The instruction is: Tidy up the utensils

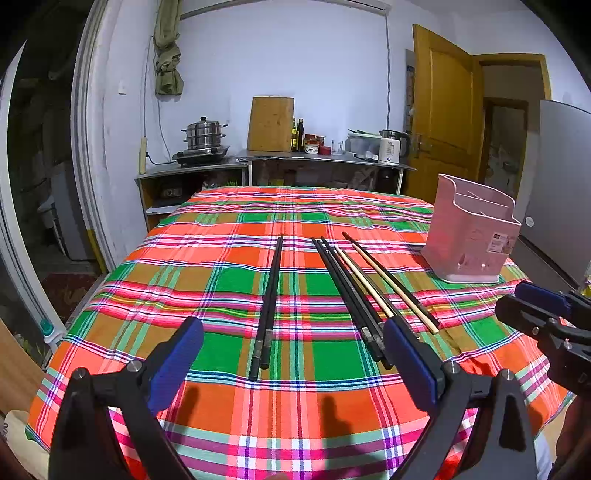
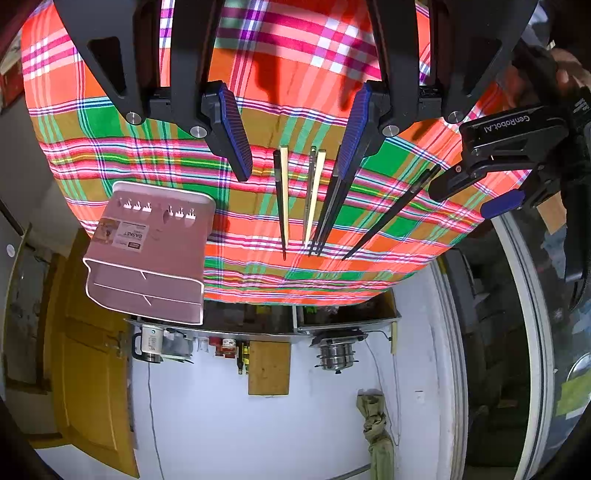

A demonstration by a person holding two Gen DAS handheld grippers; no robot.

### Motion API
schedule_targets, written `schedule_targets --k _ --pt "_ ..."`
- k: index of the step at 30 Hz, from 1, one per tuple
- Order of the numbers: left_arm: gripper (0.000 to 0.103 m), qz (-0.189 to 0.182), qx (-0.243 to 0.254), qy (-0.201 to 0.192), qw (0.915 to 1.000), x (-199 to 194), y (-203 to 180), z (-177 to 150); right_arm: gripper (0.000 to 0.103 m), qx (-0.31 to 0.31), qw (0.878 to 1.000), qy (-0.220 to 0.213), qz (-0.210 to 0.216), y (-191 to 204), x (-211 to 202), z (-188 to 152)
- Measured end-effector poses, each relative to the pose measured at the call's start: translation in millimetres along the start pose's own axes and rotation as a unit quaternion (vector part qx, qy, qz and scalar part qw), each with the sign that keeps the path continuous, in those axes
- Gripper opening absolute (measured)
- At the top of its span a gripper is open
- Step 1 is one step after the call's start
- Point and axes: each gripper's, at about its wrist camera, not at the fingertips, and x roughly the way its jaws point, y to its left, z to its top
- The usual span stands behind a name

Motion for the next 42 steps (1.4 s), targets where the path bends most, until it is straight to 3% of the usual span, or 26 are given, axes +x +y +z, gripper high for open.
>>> schedule_targets --k 42 --pt "0.099 -0.005 -0.001 0.001 1.0 -0.7 -4.9 0.4 0.049 0.001 1.0 0.001 0.0 -3.4 -1.7 -0.3"
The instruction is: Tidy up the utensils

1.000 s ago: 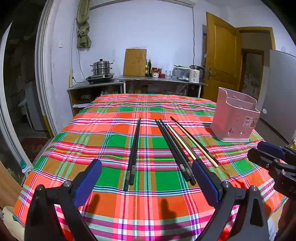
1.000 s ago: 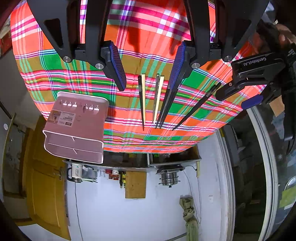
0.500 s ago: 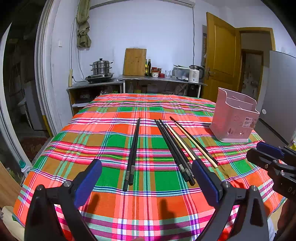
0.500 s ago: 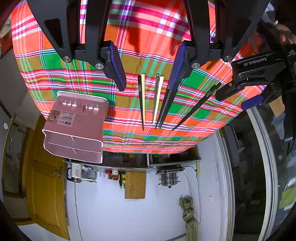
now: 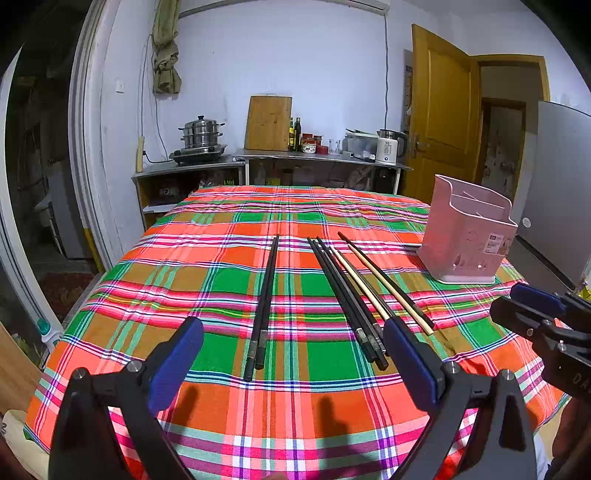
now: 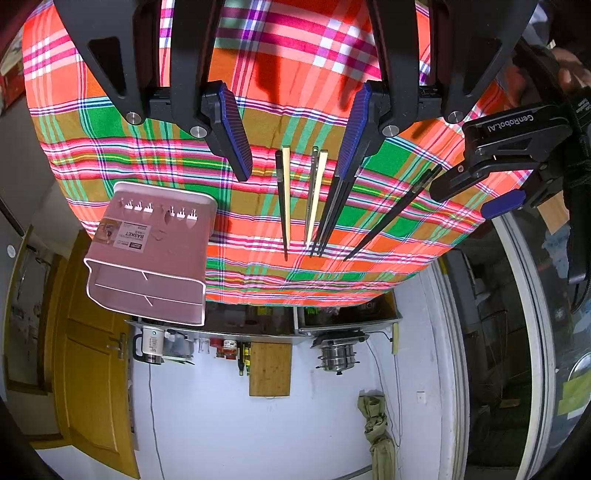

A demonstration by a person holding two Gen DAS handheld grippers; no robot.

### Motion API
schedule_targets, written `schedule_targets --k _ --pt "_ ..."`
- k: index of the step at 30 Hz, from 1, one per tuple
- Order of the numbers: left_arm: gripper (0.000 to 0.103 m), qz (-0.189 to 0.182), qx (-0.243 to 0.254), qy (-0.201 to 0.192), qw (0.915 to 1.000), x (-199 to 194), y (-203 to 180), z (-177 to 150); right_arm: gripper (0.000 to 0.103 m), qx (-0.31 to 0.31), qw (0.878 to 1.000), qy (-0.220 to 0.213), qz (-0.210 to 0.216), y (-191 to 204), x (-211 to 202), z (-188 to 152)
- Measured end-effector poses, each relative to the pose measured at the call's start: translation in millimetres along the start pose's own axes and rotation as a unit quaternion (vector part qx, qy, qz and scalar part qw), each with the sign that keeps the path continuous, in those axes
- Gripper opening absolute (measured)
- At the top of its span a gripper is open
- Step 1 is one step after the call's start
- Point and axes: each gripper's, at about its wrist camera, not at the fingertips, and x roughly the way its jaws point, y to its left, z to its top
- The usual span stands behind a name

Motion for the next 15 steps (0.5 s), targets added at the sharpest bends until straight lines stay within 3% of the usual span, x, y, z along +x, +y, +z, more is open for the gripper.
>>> schedule_targets --k 15 --pt "0.099 -0.004 -0.009 0.016 0.9998 14 10 0 0.049 -0.004 1.0 0.013 0.001 0 14 0"
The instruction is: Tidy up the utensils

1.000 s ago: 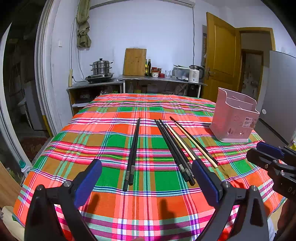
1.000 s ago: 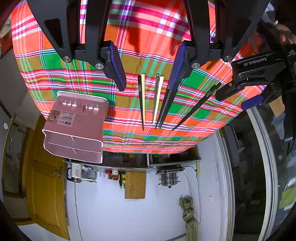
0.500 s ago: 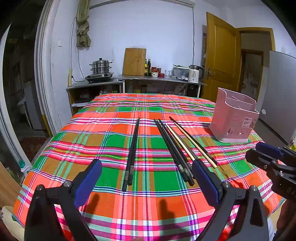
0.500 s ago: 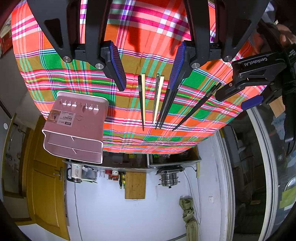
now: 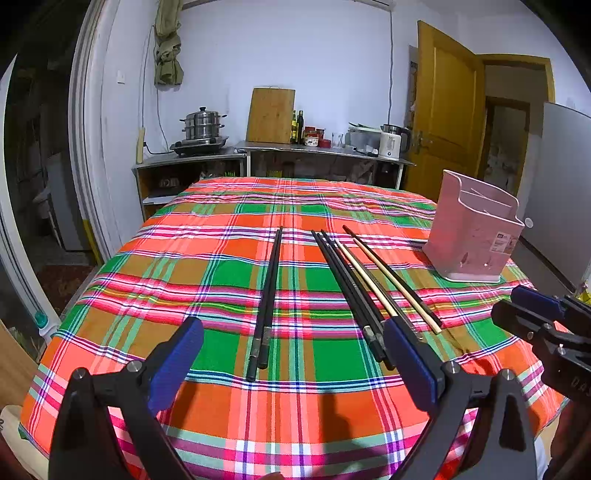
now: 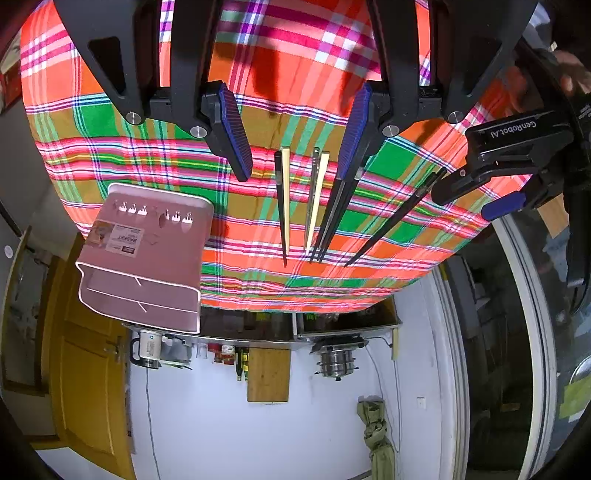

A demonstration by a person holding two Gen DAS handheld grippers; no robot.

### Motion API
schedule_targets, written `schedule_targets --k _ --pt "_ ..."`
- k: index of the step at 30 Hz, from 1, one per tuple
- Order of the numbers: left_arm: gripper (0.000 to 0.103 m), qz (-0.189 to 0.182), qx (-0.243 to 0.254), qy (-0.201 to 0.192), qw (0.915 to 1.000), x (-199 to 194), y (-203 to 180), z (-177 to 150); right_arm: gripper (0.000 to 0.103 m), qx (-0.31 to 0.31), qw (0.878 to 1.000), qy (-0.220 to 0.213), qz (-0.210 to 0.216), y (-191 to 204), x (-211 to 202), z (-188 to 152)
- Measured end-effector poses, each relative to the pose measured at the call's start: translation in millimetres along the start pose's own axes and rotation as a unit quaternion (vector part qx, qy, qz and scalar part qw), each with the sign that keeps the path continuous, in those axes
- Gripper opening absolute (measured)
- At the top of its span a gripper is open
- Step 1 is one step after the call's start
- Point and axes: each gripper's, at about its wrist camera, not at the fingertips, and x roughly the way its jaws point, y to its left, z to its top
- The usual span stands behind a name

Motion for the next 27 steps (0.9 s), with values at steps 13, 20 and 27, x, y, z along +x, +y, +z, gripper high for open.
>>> schedule_targets --k 13,20,27 --pt "0.099 -0.008 0.006 0.016 0.9998 20 6 8 0.049 -0.002 1.0 0.012 0.004 -1 21 6" --pt "0.099 -0.012 -0.016 0.053 0.9984 47 28 19 0.049 -0.003 0.999 0.028 0.025 -2 41 16" --pt "0.083 -0.003 -0.031 0.11 0.9934 87 49 34 0.049 -0.007 0.998 0.061 0.034 1 76 29"
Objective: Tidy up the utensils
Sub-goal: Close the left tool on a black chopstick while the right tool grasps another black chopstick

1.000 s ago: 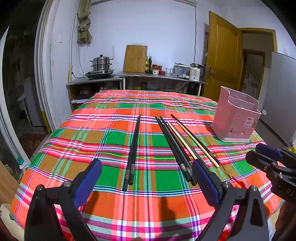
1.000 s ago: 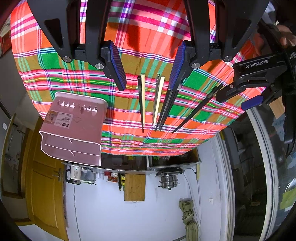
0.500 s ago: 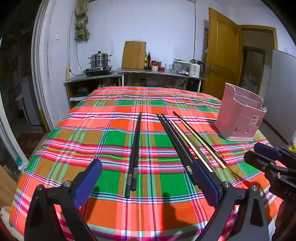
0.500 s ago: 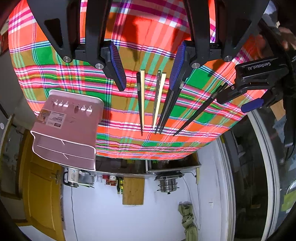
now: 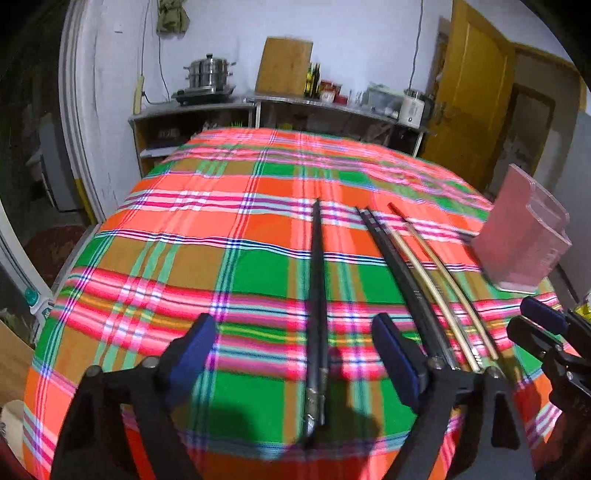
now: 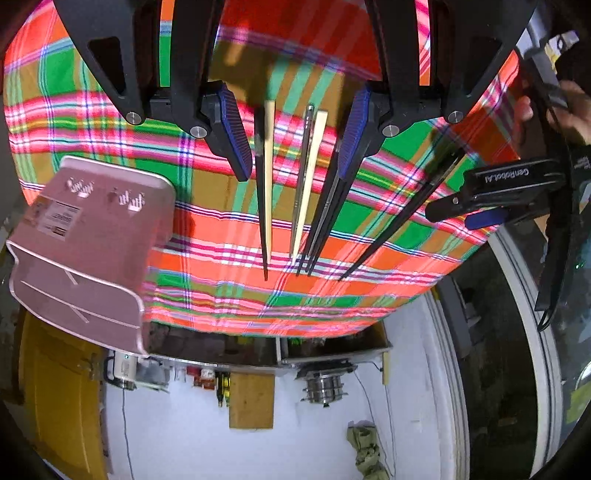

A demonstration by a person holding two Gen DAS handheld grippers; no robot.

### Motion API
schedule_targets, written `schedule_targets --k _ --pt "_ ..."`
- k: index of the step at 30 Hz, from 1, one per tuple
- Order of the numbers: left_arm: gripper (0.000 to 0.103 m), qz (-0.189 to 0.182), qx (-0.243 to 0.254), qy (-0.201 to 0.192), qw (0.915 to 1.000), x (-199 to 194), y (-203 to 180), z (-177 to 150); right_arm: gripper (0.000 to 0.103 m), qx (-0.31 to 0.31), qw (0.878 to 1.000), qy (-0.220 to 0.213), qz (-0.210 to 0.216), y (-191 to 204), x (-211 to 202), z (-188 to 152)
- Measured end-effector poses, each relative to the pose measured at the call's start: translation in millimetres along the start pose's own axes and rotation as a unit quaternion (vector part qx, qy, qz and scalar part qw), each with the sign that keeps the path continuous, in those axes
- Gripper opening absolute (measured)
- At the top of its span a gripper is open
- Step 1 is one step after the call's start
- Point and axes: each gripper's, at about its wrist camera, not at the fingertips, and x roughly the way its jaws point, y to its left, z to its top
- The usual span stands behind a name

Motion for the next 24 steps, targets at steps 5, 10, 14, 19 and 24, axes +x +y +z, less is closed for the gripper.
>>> schedule_targets --k 5,10,14,19,24 --pt "0.067 -0.007 -0.002 0.042 0.9991 25 8 13 0.049 0.007 0.999 0.029 0.014 -2 25 10" --pt "0.053 -0.024 0.001 0.061 0.9978 39 13 22 0.036 0.012 0.999 0.042 0.027 -4 42 20" --pt "0.051 -0.03 0.008 0.064 0.9974 45 13 27 0.029 0.013 0.998 0.052 0.037 -2 54 26" --pt "0.051 -0.044 0.016 0.06 0.9971 44 10 33 0.027 0.014 0.997 0.059 0.043 0 63 30" --pt "0.051 -0.03 0.038 0.067 0.9966 53 4 36 0.026 0.015 0.997 0.067 0.044 2 71 32"
